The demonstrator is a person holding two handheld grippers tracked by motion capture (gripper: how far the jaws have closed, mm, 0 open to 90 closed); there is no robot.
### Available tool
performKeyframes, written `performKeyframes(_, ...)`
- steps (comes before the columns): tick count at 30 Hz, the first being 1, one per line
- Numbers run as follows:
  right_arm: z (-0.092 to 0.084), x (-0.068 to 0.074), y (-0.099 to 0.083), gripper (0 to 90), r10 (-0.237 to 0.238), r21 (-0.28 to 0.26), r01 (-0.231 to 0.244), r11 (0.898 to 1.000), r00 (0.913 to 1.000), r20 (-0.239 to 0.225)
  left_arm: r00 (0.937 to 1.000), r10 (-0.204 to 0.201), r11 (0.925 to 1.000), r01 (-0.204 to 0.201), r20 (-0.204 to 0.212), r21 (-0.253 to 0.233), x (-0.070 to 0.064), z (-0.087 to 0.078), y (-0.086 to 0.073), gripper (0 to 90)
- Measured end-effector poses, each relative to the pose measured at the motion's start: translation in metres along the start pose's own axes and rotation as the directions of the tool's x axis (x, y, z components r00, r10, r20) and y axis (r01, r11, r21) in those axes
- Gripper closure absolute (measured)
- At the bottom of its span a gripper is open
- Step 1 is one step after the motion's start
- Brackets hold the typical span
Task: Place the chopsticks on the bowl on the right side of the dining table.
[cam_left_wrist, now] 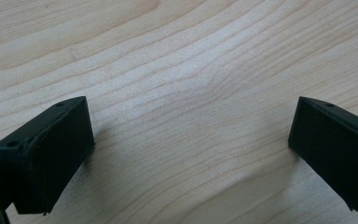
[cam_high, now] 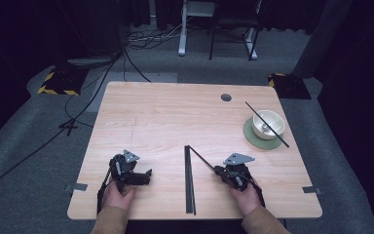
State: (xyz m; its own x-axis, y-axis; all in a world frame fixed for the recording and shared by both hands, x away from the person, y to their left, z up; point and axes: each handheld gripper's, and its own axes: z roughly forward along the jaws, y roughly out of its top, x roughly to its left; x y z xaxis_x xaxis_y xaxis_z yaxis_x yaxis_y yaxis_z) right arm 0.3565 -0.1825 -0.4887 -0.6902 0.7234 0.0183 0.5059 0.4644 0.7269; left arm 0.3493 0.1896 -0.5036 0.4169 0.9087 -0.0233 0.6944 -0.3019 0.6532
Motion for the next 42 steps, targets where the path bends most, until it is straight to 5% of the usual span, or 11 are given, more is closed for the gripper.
performKeyframes(21,-0.043,-0.027,0.017,85.8,0.036,-0.096,-0.039,0.995,0.9989,-0.03,1.0,0.002,1.0,-0.002,0.0,0.0,0.0,0.0,0.0,0.3)
performKeyframes(42,-0.109,-0.063,0.055,85.8,0.027,-0.193,-0.035,0.981,0.9986,-0.045,0.9999,-0.011,0.9999,0.011,0.004,-0.005,-0.001,-0.001,-0.002,0.3)
